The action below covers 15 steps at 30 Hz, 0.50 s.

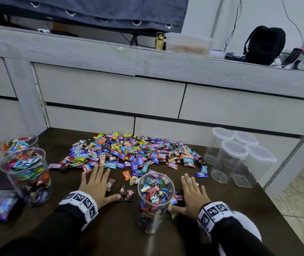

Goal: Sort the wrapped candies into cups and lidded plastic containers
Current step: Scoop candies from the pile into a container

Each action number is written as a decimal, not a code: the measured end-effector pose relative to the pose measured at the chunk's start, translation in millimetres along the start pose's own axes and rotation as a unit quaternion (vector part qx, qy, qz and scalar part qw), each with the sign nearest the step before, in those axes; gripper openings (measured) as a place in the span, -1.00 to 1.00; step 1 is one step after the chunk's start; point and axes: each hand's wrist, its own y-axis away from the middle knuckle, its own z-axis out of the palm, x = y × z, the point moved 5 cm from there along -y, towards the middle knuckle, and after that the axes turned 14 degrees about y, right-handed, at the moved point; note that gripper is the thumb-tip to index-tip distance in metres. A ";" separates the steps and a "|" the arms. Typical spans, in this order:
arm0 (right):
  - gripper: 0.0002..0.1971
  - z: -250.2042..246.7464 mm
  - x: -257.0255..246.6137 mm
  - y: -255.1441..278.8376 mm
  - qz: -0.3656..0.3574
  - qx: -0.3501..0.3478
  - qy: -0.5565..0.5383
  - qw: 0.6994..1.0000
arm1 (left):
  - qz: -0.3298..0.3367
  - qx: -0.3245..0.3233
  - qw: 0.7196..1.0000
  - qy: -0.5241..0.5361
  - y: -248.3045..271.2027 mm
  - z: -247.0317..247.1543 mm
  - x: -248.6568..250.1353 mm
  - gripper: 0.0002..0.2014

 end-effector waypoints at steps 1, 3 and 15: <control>0.25 3.6 -3.3 -4.2 -0.003 -0.004 0.008 1.000 | -0.010 -0.002 1.000 -0.013 -6.1 1.9 -3.2 0.19; 0.22 8.7 -9.9 -15.5 -0.009 -0.008 0.013 1.000 | -0.016 -0.002 1.000 -0.019 -19.8 1.9 -6.5 0.30; 0.06 -16.2 -39.3 -110.8 0.003 0.002 -0.013 1.000 | -0.109 -0.042 0.992 0.054 -95.3 -18.1 -28.9 0.54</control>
